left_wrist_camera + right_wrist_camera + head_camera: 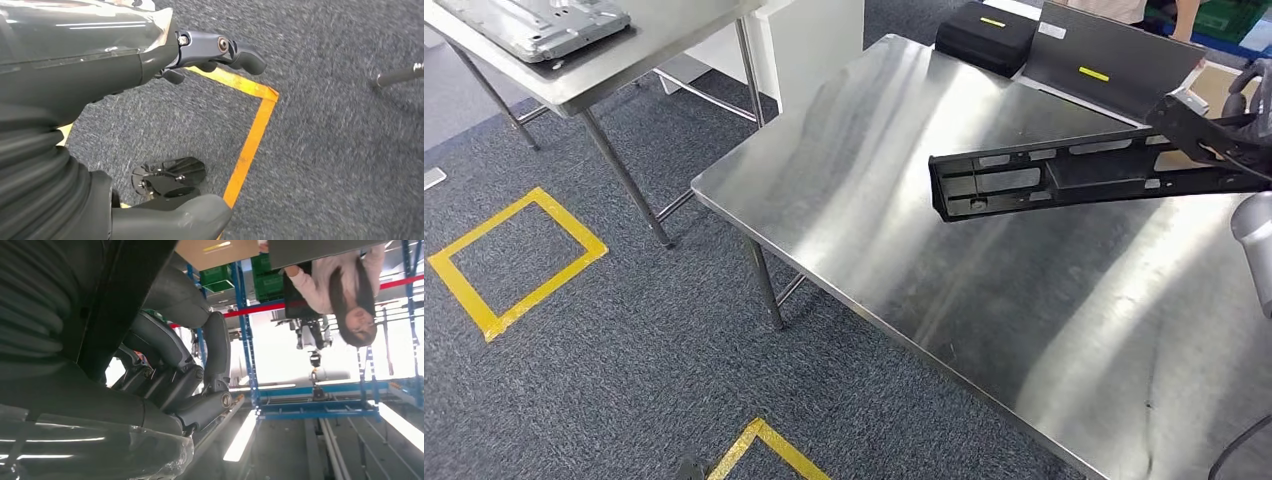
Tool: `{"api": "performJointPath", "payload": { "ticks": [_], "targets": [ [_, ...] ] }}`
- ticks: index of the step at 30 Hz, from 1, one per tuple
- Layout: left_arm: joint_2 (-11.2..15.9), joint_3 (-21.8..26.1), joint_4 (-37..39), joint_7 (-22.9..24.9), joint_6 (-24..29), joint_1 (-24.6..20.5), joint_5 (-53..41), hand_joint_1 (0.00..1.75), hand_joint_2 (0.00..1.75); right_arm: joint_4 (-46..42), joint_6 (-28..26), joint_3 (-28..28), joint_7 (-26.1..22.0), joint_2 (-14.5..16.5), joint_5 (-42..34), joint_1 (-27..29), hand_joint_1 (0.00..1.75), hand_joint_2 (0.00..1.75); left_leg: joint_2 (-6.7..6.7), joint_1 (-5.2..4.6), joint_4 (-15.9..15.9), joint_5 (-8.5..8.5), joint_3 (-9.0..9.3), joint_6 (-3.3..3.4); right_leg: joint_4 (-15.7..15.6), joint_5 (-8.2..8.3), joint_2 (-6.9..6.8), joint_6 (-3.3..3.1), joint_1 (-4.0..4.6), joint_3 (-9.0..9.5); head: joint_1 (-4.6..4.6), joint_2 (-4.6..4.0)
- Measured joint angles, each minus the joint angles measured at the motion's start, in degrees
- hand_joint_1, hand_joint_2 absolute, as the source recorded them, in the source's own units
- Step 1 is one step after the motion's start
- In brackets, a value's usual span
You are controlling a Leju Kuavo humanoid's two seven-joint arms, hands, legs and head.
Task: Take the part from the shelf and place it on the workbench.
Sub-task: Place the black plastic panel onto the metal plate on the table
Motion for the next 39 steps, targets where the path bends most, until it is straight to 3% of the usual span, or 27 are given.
{"api": "performJointPath", "payload": {
  "ticks": [2,3,4,5,7,9,12,14,16,18,19,20,21,23,25,26,30,39],
  "targets": [
    [0.0,0.0,0.0,0.0,-0.2,0.1,0.0,0.0,1.75,0.0,0.0,0.0,0.0,0.3,0.0,0.0,1.75,1.75,-0.62,0.07,7.6,-3.31,-3.61,-0.27,0.0,-0.02,0.46,-0.49,0.26,0.01,-0.01,0.0],
    [0.0,0.0,0.0,0.0,-0.2,0.1,0.0,0.0,1.75,0.0,0.0,0.0,0.0,0.4,0.0,0.0,1.75,1.75,-0.71,0.08,10.1,-3.91,-5.0,-0.31,0.0,-0.03,0.76,-0.5,0.35,0.02,-0.01,0.0],
    [0.1,0.0,0.0,0.0,-0.3,0.1,0.0,0.0,1.75,0.0,0.0,0.0,0.0,0.5,0.0,0.0,1.75,1.75,-0.77,0.1,10.6,-3.41,-5.41,-0.27,0.1,-0.04,1.07,-0.5,0.4,0.04,-0.01,0.0],
    [0.1,0.0,0.0,0.0,-0.3,0.1,0.0,0.0,1.75,0.0,0.0,0.0,0.0,0.5,0.0,0.0,1.75,1.75,-0.83,0.13,8.8,-1.93,-4.71,-0.15,0.1,-0.05,1.39,-0.49,0.43,0.08,-0.01,0.0],
    [0.1,0.0,0.0,0.0,-0.4,0.1,0.0,0.0,1.75,0.0,0.0,0.0,0.0,0.6,0.1,0.0,1.75,1.75,-1.5,0.26,1.3,1.84,-1.14,0.18,0.2,-0.12,1.98,-0.45,0.51,0.08,-0.01,0.0],
    [0.2,0.0,0.0,0.0,-0.6,0.0,0.0,0.0,1.75,0.0,0.0,-0.1,0.0,0.6,0.1,-0.2,1.75,1.75,-2.19,0.25,-4.0,3.52,1.35,0.37,0.3,-0.19,2.46,-0.2,0.79,-0.18,0.04,0.0],
    [0.2,0.0,0.0,0.0,-1.1,0.0,0.0,0.0,1.75,0.0,0.1,-0.2,0.0,0.5,0.1,-0.3,1.75,1.75,-1.99,-0.38,-5.0,3.62,1.77,0.84,0.1,-0.05,2.92,0.56,0.95,-0.48,0.02,0.0],
    [0.2,0.0,0.0,-0.1,-1.2,-0.1,0.0,0.0,1.75,0.0,0.1,-0.2,0.0,0.2,0.2,-0.3,1.75,1.75,-1.68,-0.41,-5.6,4.03,2.06,1.54,0.6,-0.44,2.69,0.97,0.97,-0.89,0.05,0.0],
    [0.2,0.0,0.0,-0.3,-1.3,-0.1,-0.1,0.0,1.75,0.0,0.1,-0.3,-0.1,0.0,0.2,-0.4,1.75,1.75,-1.32,-0.24,-6.2,4.45,2.28,2.25,4.7,-2.56,1.7,0.88,0.82,-2.94,0.2,0.0],
    [0.2,0.1,0.0,-0.8,-1.4,-0.1,-0.2,0.0,1.75,0.1,0.1,-0.3,-0.2,0.0,0.2,-0.4,1.75,1.75,-1.09,-0.22,-6.3,4.51,2.26,2.48,12.2,-5.57,0.98,0.74,0.66,-6.52,0.3,0.0],
    [0.2,0.1,0.0,-1.1,-1.2,-0.1,-0.3,0.0,1.75,0.2,0.1,-0.3,-0.2,0.0,0.2,-0.3,1.75,1.75,-0.98,-0.22,-6.2,4.5,2.25,2.49,15.0,-6.42,0.9,0.92,0.62,-7.87,0.3,0.0],
    [0.2,0.1,0.0,-1.4,-0.9,-0.1,-0.5,0.0,1.75,0.2,0.1,-0.3,-0.3,0.0,0.3,-0.2,1.75,1.75,-0.89,-0.21,-6.2,4.49,2.24,2.48,15.9,-6.46,0.83,1.29,0.57,-8.24,0.31,0.0],
    [0.2,0.1,0.0,-1.8,-0.5,-0.1,-0.7,0.0,1.75,0.3,0.1,-0.3,-0.3,0.0,0.3,-0.2,1.75,1.75,-0.81,-0.17,-6.2,4.48,2.24,2.45,14.5,-5.67,0.72,1.79,0.48,-7.46,0.3,0.0],
    [0.1,0.2,0.0,-2.3,0.2,-0.1,-1.0,0.0,1.75,0.3,0.1,-0.3,-0.4,-0.1,0.4,-0.2,1.75,1.75,-0.71,-0.1,-6.1,4.43,2.26,2.26,6.6,-2.82,0.12,2.76,0.15,-3.44,0.35,0.0],
    [0.1,0.2,0.0,-2.5,0.4,-0.1,-1.2,0.0,1.75,0.3,0.1,-0.3,-0.4,-0.1,0.4,-0.3,1.75,1.75,-0.7,-0.32,-6.0,4.39,2.19,1.79,0.6,-0.86,-0.22,2.67,0.47,-0.23,0.37,0.0],
    [0.1,0.2,0.0,-2.6,0.5,-0.1,-1.2,0.0,1.75,0.3,0.1,-0.3,-0.4,-0.1,0.4,-0.3,1.75,1.75,-0.7,-0.49,-5.9,4.29,2.13,1.77,-0.4,-0.54,-0.24,2.32,0.48,0.34,0.32,0.0],
    [0.2,0.2,0.0,-2.8,0.6,0.0,-1.2,0.0,1.75,0.3,0.1,-0.3,-0.4,0.0,0.4,-0.2,1.75,1.75,-0.64,-0.5,-6.0,4.48,2.06,2.73,-0.5,-0.24,0.11,1.68,0.55,0.46,0.13,0.0],
    [0.3,0.2,0.0,-2.8,0.6,0.0,-1.2,0.0,1.75,0.3,0.1,-0.3,-0.4,0.0,0.4,-0.2,1.75,1.75,-0.55,-0.18,-6.5,4.87,2.23,1.54,-0.4,-0.17,0.14,1.22,1.04,0.24,0.13,0.0]
  ]
}}
